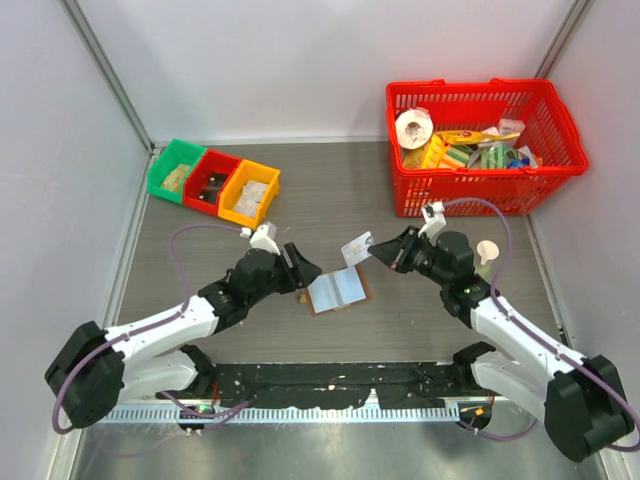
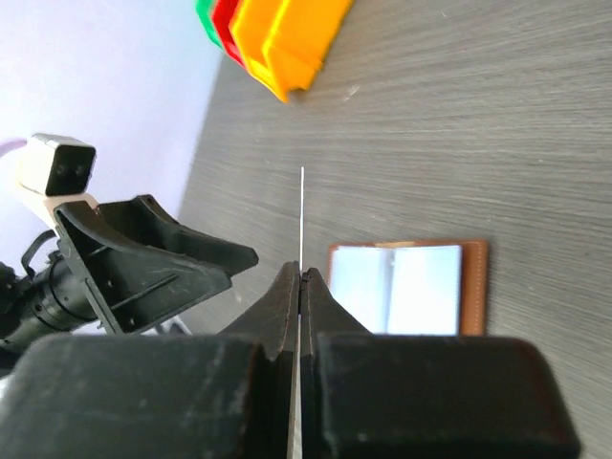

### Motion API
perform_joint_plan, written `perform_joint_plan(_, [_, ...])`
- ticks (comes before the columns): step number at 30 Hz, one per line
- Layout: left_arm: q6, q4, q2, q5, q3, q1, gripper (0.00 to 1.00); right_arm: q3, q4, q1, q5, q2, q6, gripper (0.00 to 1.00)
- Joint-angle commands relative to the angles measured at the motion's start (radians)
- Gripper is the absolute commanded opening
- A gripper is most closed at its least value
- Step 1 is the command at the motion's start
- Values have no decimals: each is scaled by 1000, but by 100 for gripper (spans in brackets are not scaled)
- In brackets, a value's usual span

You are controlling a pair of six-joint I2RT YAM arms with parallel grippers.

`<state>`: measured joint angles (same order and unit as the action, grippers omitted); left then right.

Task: Take the credit cards out of the card holder
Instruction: Pick up the credit card from the card holder.

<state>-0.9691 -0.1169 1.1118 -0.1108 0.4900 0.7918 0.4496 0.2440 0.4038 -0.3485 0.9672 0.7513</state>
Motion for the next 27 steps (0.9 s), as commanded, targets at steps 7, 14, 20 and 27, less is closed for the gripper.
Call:
perform_joint_plan(7, [-78,-459,-60,62,-42,-2,87,-192,504,46,212,-174,347,1])
perform_joint_plan(14, [-115,-682,43,145,-27,6,81,-201,584,151,299,-160,356,1])
perform_joint_plan(20, [-117,-782,97,169,-4,14,71,-206,644,222,345,-125,341,1])
perform_joint_plan(27, [-123,-846,115,175,-7,15,32,-210,678,257,390,-91,338,1])
